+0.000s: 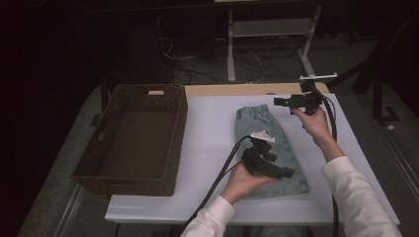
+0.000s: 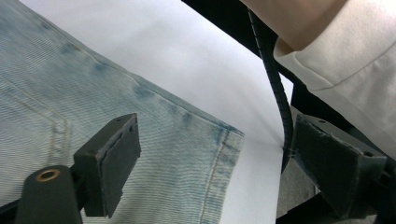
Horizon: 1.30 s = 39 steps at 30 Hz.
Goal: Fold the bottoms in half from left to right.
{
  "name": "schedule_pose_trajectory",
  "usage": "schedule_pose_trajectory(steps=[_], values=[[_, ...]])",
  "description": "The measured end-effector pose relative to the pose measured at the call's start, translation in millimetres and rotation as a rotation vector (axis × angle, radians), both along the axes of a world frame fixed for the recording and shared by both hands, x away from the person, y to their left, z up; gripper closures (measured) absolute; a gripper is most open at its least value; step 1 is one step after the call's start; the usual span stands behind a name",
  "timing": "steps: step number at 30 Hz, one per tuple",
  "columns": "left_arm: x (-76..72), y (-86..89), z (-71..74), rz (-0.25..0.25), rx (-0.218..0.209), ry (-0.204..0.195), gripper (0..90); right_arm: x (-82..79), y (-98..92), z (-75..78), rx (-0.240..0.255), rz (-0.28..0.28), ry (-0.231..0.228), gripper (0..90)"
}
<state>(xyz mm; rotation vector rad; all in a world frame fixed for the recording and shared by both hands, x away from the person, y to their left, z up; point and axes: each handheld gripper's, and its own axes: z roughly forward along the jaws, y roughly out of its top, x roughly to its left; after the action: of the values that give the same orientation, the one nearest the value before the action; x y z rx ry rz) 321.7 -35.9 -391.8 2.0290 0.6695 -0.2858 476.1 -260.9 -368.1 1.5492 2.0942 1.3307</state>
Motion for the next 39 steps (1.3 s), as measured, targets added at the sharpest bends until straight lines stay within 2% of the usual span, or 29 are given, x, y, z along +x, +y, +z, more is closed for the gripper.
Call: schedule_pose_trajectory(steps=[4,6,8,10,13,20,25,29,34,39], values=[[5.7,5.4,7.7,0.008,-0.008,-0.014,12.1,-0.9,-4.9,2.5,0.01,-0.001,0.002,9.5],[8.9,7.6,12.2,0.012,-0.011,-0.022,8.3,-1.2,-6.9,3.3,0.008,-0.001,0.003,9.5],[12.1,8.9,16.5,0.006,-0.01,-0.019,4.2,-1.3,-8.8,3.9,0.01,0.003,0.002,9.5],[14.9,9.7,21.1,-0.011,0.007,-0.037,1.8,-1.7,-10.4,4.7,0.011,0.005,0.001,9.3],[19.3,11.7,28.5,-0.011,0.021,-0.053,0.4,-2.0,-12.4,5.9,0.017,0.006,-0.003,8.9],[30.2,18.4,42.6,0.0,0.009,-0.098,0.0,-2.5,-13.9,7.8,0.018,0.022,0.001,9.4],[40.9,27.3,48.1,0.027,0.003,-0.121,0.0,-2.3,-14.9,7.5,0.02,0.024,0.003,9.3],[48.8,32.7,49.9,0.045,0.015,-0.14,0.0,-1.8,-14.0,6.4,0.019,0.026,0.006,8.8],[58.7,41.2,51.6,0.085,-0.005,-0.161,0.0,-0.9,-11.7,4.5,0.016,0.034,0.013,8.2],[67.9,47.1,50.7,0.116,-0.002,-0.167,0.0,0.0,-8.9,2.8,0.014,0.041,0.017,7.4]])
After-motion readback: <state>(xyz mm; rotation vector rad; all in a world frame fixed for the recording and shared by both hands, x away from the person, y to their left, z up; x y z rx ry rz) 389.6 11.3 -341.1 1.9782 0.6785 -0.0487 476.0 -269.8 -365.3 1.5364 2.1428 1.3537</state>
